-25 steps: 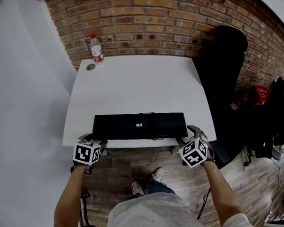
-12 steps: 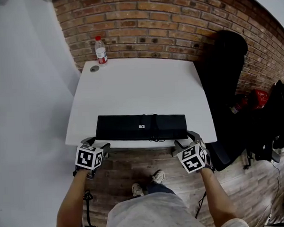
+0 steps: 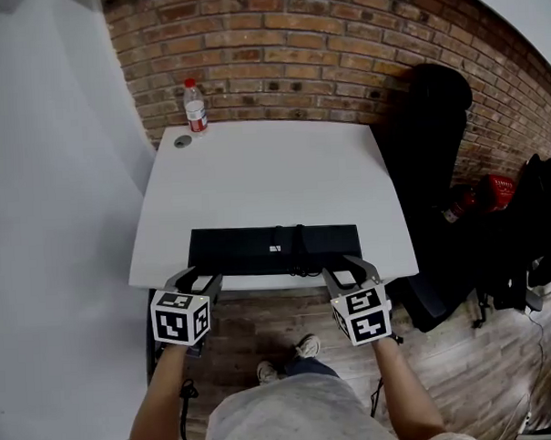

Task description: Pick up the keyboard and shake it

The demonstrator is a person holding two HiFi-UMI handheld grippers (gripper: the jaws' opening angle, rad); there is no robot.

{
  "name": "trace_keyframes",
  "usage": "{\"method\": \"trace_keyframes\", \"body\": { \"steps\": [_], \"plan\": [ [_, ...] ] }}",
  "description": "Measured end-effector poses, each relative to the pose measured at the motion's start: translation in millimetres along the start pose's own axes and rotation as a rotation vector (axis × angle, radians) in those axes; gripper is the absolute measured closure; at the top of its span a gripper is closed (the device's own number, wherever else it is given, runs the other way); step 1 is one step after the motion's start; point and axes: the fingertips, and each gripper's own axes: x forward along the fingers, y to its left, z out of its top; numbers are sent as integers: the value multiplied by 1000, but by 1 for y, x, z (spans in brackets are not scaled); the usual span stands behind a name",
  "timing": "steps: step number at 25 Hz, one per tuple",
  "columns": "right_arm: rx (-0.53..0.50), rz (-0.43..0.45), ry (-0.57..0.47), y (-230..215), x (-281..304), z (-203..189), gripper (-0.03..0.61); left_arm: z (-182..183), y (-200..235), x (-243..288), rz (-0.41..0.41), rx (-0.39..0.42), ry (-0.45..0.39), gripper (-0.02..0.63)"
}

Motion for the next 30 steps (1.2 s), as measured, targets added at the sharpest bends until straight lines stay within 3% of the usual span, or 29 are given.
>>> {"method": "trace_keyframes", "body": {
  "steps": [13, 30],
  "plan": [
    [188, 48, -175, 25, -43, 57, 566, 58, -38, -35, -12, -3, -217, 620],
    [217, 73, -158, 35, -45, 51, 566, 55, -51, -31, -49, -23, -211, 620]
  ]
}}
